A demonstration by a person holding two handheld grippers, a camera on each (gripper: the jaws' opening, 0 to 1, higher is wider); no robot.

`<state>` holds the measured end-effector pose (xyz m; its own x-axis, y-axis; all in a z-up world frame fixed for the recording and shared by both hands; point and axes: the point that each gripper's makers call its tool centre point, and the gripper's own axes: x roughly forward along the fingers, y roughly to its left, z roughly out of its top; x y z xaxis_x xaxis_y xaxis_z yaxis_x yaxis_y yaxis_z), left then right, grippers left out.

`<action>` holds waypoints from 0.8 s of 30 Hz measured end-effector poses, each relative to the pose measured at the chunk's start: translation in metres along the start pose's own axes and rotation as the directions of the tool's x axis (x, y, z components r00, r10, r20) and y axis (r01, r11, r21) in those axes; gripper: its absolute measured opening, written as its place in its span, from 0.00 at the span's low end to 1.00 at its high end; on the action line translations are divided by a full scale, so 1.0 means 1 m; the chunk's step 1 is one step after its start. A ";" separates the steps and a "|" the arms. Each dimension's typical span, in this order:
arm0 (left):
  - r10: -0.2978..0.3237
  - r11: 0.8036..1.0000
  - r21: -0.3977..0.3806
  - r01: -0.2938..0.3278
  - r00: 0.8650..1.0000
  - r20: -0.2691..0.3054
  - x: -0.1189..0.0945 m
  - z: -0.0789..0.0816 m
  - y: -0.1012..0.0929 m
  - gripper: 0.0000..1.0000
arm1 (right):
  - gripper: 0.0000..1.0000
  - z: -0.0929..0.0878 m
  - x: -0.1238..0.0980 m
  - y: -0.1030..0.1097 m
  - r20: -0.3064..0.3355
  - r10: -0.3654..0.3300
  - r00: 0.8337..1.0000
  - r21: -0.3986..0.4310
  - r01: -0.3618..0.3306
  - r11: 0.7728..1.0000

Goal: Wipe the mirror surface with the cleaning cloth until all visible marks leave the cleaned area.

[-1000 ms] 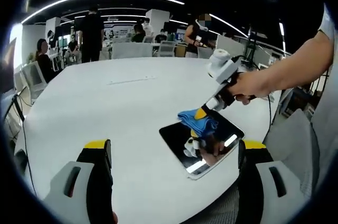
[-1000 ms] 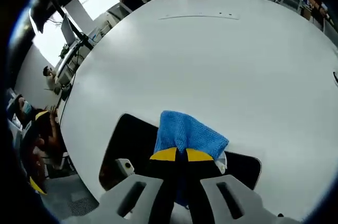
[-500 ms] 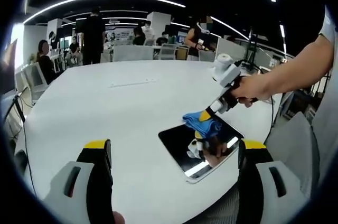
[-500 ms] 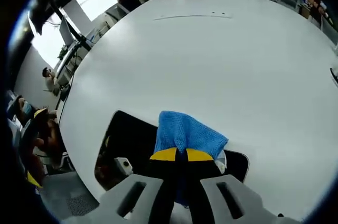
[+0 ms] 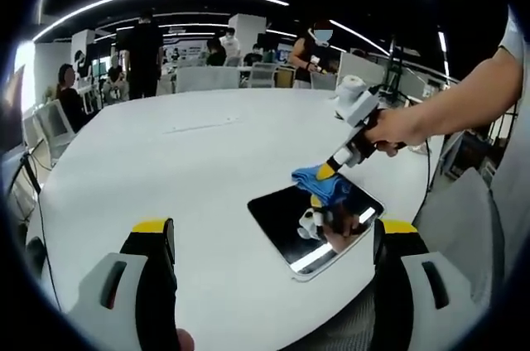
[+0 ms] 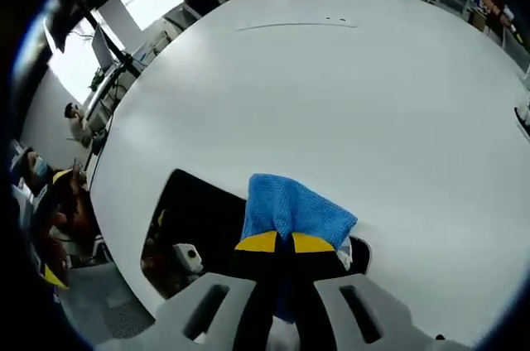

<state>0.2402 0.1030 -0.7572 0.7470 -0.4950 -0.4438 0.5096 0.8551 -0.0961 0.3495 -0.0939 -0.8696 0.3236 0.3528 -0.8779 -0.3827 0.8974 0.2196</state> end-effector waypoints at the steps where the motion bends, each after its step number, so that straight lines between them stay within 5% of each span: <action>1: 0.002 1.000 0.006 -0.002 1.000 -0.006 0.000 -0.001 0.001 0.99 | 0.00 -0.001 -0.001 -0.002 0.000 -0.003 1.000 0.001 0.003 1.000; 12: -0.003 1.000 0.015 0.003 1.000 -0.011 0.004 -0.001 0.005 0.99 | 0.00 0.000 0.001 -0.010 0.014 -0.006 1.000 0.079 0.004 0.997; 24: -0.014 0.999 0.039 0.015 1.000 -0.028 0.006 -0.002 0.004 0.99 | 0.00 -0.011 -0.002 -0.002 0.028 -0.027 0.999 0.041 0.026 0.999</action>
<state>0.2461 0.1040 -0.7616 0.7275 -0.5025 -0.4672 0.5372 0.8407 -0.0677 0.3397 -0.0992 -0.8725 0.3582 0.3355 -0.8713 -0.3387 0.9163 0.2136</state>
